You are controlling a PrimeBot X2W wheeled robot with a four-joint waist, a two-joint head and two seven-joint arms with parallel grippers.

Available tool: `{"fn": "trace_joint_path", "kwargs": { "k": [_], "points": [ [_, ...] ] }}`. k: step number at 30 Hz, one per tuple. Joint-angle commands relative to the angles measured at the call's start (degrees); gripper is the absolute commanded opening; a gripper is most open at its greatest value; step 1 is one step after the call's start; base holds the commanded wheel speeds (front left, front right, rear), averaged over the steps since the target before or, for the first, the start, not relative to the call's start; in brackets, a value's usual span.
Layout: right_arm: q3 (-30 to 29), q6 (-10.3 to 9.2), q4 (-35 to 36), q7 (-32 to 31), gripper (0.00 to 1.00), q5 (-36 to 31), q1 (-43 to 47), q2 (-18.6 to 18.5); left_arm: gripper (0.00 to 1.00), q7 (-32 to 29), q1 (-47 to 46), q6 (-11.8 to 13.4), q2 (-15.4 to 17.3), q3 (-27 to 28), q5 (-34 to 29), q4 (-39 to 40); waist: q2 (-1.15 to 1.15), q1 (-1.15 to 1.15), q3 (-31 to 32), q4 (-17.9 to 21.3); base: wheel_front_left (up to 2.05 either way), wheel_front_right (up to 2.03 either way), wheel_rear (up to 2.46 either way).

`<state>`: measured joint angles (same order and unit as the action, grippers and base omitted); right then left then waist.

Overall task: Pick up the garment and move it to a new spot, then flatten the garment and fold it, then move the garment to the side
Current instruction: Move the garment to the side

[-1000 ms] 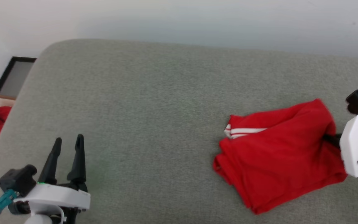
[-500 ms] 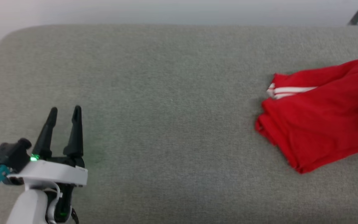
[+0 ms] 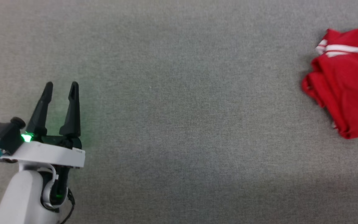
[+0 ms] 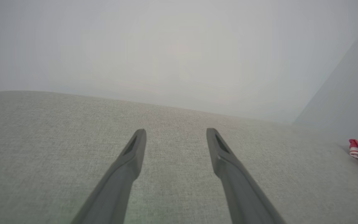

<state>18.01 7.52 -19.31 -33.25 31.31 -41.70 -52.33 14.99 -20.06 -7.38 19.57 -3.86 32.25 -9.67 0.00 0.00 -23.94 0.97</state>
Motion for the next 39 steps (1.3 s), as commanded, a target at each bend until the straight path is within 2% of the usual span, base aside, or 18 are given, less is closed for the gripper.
{"fn": "trace_joint_path", "kwargs": {
  "k": [1, 8, 15, 27, 28, 29, 30, 32, 33, 39],
  "points": [
    [0.14, -0.07, -0.49, 0.82, 0.00, -0.61, -0.93, -0.54, 1.00, 0.17, -0.71, -0.12, 0.31, 0.05, -0.15, 0.26, 0.00, 0.00, -1.89, 0.80, 0.00, 0.00, 0.00],
    [2.23, -0.07, -4.15, 5.56, 0.00, -4.67, -4.60, -3.88, 1.00, 0.17, -1.67, -0.11, 1.34, 0.53, -0.40, 1.40, 0.00, 0.00, -5.19, 1.67, 0.00, 0.00, 0.00],
    [3.26, -0.08, -8.20, 7.32, 0.00, -11.17, -8.05, -6.68, 1.00, 0.17, -2.60, -0.12, 1.76, -0.13, -0.46, 1.79, 0.00, 0.00, -7.48, 2.31, 0.00, 0.00, 0.00],
    [-1.48, -0.08, -15.03, 10.28, 0.01, -18.30, -9.67, -3.36, 1.00, 0.05, -3.63, -0.11, 2.15, -1.39, 0.28, 1.45, 0.00, 0.00, -9.27, 1.52, 0.00, 0.00, 0.00],
    [-2.26, -0.08, -15.53, 10.71, 0.19, -19.02, -9.76, -2.84, 1.00, 0.05, -3.62, -0.11, 2.14, -1.46, 0.29, 1.40, 0.00, 0.00, -9.29, 1.38, 0.00, 0.00, 0.00],
    [-2.83, -0.08, -15.86, 11.04, 0.31, -19.89, -9.75, -2.40, 1.00, 0.05, -3.66, -0.11, 2.18, -1.45, 0.24, 1.34, 0.00, 0.00, -9.28, 1.22, 0.00, 0.00, 0.00],
    [-3.37, -0.08, -16.13, 11.25, 0.40, -20.66, -9.69, -1.78, 1.00, 0.05, -3.62, -0.11, 2.25, -1.34, 0.06, 1.30, 0.00, 0.00, -9.21, 1.12, 0.00, 0.00, 0.00],
    [-4.69, -0.08, -16.56, 11.64, 0.96, -21.98, -9.53, -0.76, 1.00, 0.05, -3.39, -0.11, 2.41, -1.16, -0.16, 1.39, 0.00, 0.00, -8.94, 0.99, 0.00, 0.00, 0.00],
    [-5.39, -0.08, -16.64, 11.76, 1.00, -22.60, -9.48, -0.25, 1.00, 0.05, -3.20, -0.11, 2.51, -1.03, -0.29, 1.46, 0.00, 0.00, -8.74, 0.95, 0.00, 0.00, 0.00],
    [-7.94, -0.08, -16.03, 12.02, 1.00, -25.27, -8.09, 3.32, 1.00, 0.05, -1.82, -0.11, 2.42, -0.34, -0.62, 1.32, 0.00, 0.00, -6.30, 1.35, 0.00, 0.00, 0.00]
  ]
}}
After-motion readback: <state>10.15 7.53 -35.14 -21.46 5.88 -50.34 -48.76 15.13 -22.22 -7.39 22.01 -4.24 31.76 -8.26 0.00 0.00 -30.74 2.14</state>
